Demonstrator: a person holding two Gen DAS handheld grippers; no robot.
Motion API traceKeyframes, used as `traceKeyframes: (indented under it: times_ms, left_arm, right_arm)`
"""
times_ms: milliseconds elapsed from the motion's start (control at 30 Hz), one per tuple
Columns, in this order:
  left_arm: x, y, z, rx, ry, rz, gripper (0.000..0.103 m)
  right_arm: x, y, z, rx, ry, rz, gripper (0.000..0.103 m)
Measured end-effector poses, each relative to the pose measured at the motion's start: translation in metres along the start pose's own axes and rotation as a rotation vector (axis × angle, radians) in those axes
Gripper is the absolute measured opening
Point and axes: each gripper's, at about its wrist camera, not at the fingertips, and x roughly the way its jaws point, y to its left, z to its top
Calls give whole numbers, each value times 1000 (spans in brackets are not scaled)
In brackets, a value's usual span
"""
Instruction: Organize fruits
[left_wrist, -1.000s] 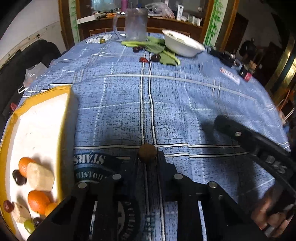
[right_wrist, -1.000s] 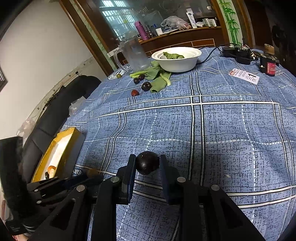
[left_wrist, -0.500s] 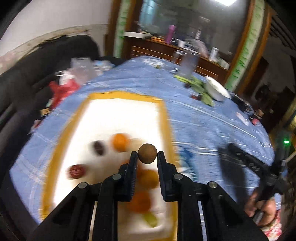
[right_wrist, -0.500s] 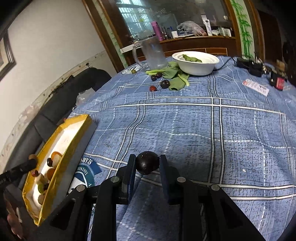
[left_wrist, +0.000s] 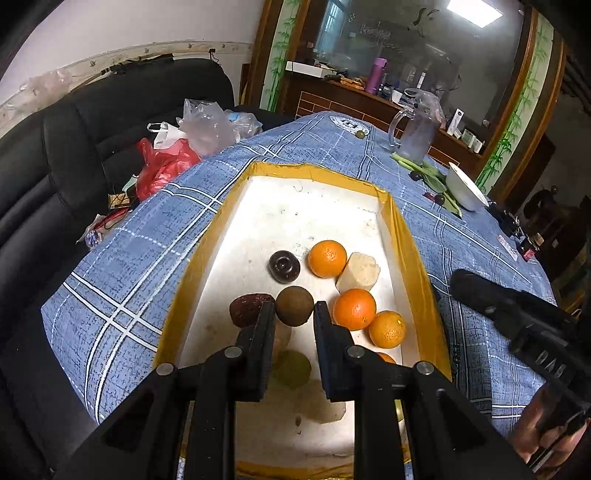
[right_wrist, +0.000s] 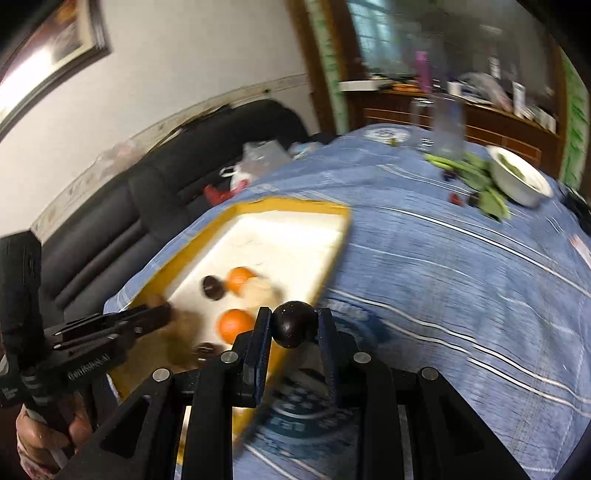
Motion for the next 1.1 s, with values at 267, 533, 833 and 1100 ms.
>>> traceKeyframes:
  times_ms: [267,533,833,1100]
  left_arm:
    - [4,-2,-3,10,-1,8,20]
    - [0,-1,-5,-8,-19,18,52]
    - [-3,-8,-5,6,-9,26,62]
    - [-8,-18,-7,29,-18,44,74]
  right_arm:
    - [34,34,1,-138,30,-97,28]
    - [43,30,0,-136,46,-97,29]
    - [32,23,-2,-79,22,-73,39]
    - [5,15,-12,-1,-24,-56,51]
